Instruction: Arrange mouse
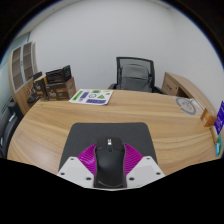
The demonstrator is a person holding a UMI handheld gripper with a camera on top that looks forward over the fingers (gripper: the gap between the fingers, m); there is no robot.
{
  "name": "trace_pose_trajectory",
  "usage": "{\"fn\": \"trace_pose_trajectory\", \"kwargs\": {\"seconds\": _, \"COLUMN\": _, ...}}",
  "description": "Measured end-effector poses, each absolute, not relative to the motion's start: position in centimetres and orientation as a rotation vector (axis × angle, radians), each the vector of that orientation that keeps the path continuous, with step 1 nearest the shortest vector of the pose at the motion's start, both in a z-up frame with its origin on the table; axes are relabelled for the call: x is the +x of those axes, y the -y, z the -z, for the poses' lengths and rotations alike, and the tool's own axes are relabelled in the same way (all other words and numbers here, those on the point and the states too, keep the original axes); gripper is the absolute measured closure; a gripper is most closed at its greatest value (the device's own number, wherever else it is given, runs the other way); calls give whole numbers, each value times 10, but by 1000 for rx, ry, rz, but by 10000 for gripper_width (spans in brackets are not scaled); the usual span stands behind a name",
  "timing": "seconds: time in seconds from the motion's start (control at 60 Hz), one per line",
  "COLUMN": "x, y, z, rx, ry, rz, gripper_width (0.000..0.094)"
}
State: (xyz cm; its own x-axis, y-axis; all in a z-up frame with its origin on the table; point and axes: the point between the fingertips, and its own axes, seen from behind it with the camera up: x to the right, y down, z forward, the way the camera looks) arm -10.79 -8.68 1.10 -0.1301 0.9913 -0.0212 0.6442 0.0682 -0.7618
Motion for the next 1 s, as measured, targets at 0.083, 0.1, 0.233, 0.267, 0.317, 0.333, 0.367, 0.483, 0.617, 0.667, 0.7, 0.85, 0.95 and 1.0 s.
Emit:
{"fn": "trace_pose_trajectory", "kwargs": {"seconds": 0.083, "x": -106, "y": 86, "z": 1, "rx": -1641, "ry": 1839, "rz": -845, "gripper_width": 616}}
{"fn": "trace_pose_trajectory", "kwargs": {"seconds": 0.1, "x": -105, "y": 86, "z": 3, "rx": -1649, "ry": 1840, "rz": -844, "gripper_width": 614}}
{"fn": "trace_pose_trajectory", "kwargs": {"seconds": 0.233, "x": -102, "y": 89, "z": 8, "rx": -1642, "ry": 1853, "rz": -845, "gripper_width": 486}}
{"fn": "trace_pose_trajectory", "kwargs": {"seconds": 0.267, "x": -102, "y": 88, "z": 7, "rx": -1630, "ry": 1858, "rz": -833, "gripper_width": 447}}
{"fn": "trace_pose_trajectory", "kwargs": {"seconds": 0.317, "x": -103, "y": 86, "z": 1, "rx": -1608, "ry": 1848, "rz": -820, "gripper_width": 284}}
{"fn": "trace_pose_trajectory", "kwargs": {"seconds": 0.333, "x": -104, "y": 84, "z": -2, "rx": -1599, "ry": 1842, "rz": -816, "gripper_width": 182}}
{"fn": "trace_pose_trajectory", "kwargs": {"seconds": 0.367, "x": -104, "y": 83, "z": -10, "rx": -1589, "ry": 1826, "rz": -821, "gripper_width": 68}}
{"fn": "trace_pose_trajectory", "kwargs": {"seconds": 0.483, "x": -84, "y": 71, "z": -54, "rx": -1599, "ry": 1770, "rz": -843, "gripper_width": 79}}
{"fn": "trace_pose_trajectory", "kwargs": {"seconds": 0.617, "x": -25, "y": 49, "z": -114, "rx": -1639, "ry": 1729, "rz": -862, "gripper_width": 81}}
{"fn": "trace_pose_trajectory", "kwargs": {"seconds": 0.667, "x": 2, "y": 39, "z": -135, "rx": -1642, "ry": 1717, "rz": -861, "gripper_width": 83}}
{"fn": "trace_pose_trajectory", "kwargs": {"seconds": 0.7, "x": 20, "y": 31, "z": -148, "rx": -1642, "ry": 1707, "rz": -852, "gripper_width": 82}}
{"fn": "trace_pose_trajectory", "kwargs": {"seconds": 0.85, "x": 100, "y": -2, "z": -189, "rx": -1625, "ry": 1666, "rz": -797, "gripper_width": 78}}
{"fn": "trace_pose_trajectory", "kwargs": {"seconds": 0.95, "x": 143, "y": -19, "z": -205, "rx": -1606, "ry": 1644, "rz": -762, "gripper_width": 77}}
{"fn": "trace_pose_trajectory", "kwargs": {"seconds": 1.0, "x": 161, "y": -27, "z": -209, "rx": -1608, "ry": 1632, "rz": -745, "gripper_width": 79}}
